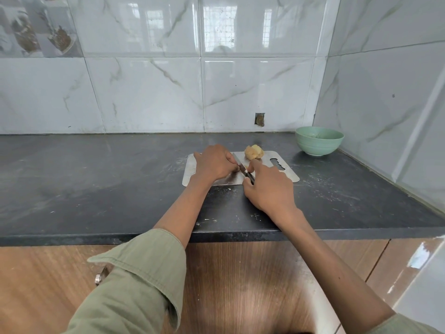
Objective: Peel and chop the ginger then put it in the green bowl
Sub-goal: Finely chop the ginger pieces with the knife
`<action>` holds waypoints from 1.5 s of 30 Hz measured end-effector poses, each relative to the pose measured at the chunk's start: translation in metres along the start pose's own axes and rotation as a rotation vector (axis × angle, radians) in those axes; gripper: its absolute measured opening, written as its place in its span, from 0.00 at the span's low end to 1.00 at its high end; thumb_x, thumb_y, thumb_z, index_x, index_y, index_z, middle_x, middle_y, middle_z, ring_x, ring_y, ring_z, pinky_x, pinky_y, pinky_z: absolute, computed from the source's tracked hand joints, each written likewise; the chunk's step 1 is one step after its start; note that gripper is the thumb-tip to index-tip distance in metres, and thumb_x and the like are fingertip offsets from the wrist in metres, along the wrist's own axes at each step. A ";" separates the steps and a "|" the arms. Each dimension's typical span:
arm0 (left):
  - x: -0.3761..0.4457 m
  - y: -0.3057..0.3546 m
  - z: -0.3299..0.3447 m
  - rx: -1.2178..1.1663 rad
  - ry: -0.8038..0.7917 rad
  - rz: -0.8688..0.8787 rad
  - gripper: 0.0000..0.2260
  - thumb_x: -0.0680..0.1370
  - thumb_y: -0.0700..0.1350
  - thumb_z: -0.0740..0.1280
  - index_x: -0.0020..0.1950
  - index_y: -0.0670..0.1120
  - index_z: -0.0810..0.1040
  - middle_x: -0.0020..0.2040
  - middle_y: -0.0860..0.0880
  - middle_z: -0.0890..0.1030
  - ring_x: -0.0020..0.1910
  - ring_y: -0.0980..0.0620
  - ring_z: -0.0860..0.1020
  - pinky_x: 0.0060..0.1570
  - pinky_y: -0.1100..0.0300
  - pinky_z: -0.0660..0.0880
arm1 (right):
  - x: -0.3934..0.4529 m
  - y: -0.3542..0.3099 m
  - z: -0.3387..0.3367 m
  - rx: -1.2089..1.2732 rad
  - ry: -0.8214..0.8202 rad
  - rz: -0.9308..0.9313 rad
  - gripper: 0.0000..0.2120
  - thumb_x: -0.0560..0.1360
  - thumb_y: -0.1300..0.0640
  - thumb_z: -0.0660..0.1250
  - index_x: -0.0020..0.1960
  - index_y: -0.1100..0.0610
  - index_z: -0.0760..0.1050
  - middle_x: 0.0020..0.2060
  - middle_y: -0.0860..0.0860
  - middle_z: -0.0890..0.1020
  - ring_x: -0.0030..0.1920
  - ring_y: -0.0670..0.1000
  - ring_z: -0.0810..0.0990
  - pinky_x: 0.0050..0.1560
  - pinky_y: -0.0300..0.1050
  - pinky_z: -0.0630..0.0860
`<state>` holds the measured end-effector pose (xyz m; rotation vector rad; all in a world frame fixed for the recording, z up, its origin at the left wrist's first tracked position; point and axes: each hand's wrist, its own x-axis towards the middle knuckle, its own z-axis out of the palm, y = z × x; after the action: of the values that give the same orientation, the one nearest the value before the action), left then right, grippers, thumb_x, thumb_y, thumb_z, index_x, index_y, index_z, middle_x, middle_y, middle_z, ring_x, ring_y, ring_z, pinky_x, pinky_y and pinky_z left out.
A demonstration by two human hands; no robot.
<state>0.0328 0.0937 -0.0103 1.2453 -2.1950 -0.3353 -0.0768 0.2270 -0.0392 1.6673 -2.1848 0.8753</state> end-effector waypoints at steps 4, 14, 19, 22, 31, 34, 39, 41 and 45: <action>0.001 -0.001 0.002 0.012 -0.024 0.016 0.07 0.72 0.53 0.77 0.34 0.57 0.86 0.24 0.65 0.76 0.45 0.56 0.78 0.68 0.38 0.65 | 0.004 -0.001 0.000 -0.010 -0.030 0.003 0.09 0.78 0.49 0.62 0.56 0.50 0.73 0.45 0.54 0.80 0.49 0.60 0.78 0.43 0.50 0.66; 0.005 -0.006 0.004 -0.038 -0.062 0.041 0.16 0.70 0.51 0.78 0.29 0.71 0.80 0.29 0.67 0.80 0.41 0.59 0.79 0.62 0.35 0.74 | 0.015 0.000 -0.004 0.036 -0.108 -0.012 0.09 0.78 0.52 0.63 0.57 0.52 0.72 0.48 0.55 0.78 0.53 0.61 0.77 0.45 0.50 0.65; 0.002 -0.003 0.003 0.006 -0.020 0.022 0.10 0.72 0.52 0.76 0.30 0.59 0.83 0.33 0.59 0.84 0.45 0.57 0.78 0.60 0.45 0.65 | 0.014 -0.002 -0.005 0.031 -0.108 -0.011 0.08 0.77 0.52 0.63 0.56 0.52 0.72 0.47 0.55 0.77 0.52 0.61 0.77 0.44 0.50 0.65; 0.003 -0.003 0.002 0.032 -0.008 0.020 0.09 0.72 0.51 0.75 0.32 0.59 0.84 0.34 0.60 0.83 0.48 0.55 0.78 0.64 0.42 0.64 | 0.008 -0.002 -0.003 0.015 -0.076 -0.016 0.07 0.77 0.52 0.63 0.54 0.51 0.72 0.48 0.55 0.80 0.50 0.61 0.77 0.43 0.50 0.66; 0.003 -0.006 0.003 0.032 0.016 0.046 0.11 0.73 0.50 0.75 0.31 0.59 0.83 0.36 0.60 0.84 0.49 0.53 0.79 0.56 0.48 0.63 | 0.005 0.000 -0.003 0.021 -0.053 0.003 0.09 0.78 0.50 0.63 0.56 0.51 0.73 0.42 0.52 0.76 0.48 0.61 0.78 0.43 0.50 0.66; 0.004 -0.007 0.003 0.068 0.037 0.051 0.04 0.74 0.50 0.74 0.40 0.56 0.87 0.40 0.59 0.85 0.51 0.53 0.78 0.52 0.50 0.60 | 0.003 -0.001 -0.003 0.039 -0.033 0.016 0.10 0.79 0.49 0.62 0.58 0.51 0.73 0.41 0.51 0.74 0.48 0.60 0.78 0.43 0.50 0.66; 0.006 -0.009 0.005 0.073 0.063 0.053 0.06 0.75 0.47 0.71 0.43 0.55 0.87 0.40 0.60 0.82 0.51 0.54 0.77 0.50 0.51 0.57 | 0.003 0.002 -0.005 0.125 0.013 0.087 0.11 0.79 0.49 0.61 0.59 0.50 0.73 0.46 0.54 0.81 0.50 0.60 0.78 0.43 0.50 0.68; 0.007 -0.009 0.005 0.061 0.081 0.054 0.07 0.77 0.46 0.70 0.44 0.55 0.87 0.39 0.60 0.81 0.50 0.55 0.76 0.49 0.51 0.57 | 0.002 0.004 -0.008 0.144 0.042 0.137 0.10 0.78 0.49 0.62 0.57 0.48 0.73 0.46 0.52 0.81 0.49 0.59 0.78 0.44 0.50 0.70; 0.009 -0.008 0.008 0.054 0.062 0.069 0.08 0.79 0.47 0.68 0.46 0.54 0.87 0.38 0.60 0.78 0.48 0.55 0.74 0.55 0.48 0.59 | 0.002 0.006 -0.009 0.158 0.044 0.226 0.09 0.75 0.47 0.63 0.55 0.46 0.76 0.45 0.50 0.80 0.49 0.58 0.78 0.45 0.49 0.70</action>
<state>0.0303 0.0809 -0.0172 1.1899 -2.2008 -0.2080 -0.0846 0.2318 -0.0327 1.4692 -2.3611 1.1596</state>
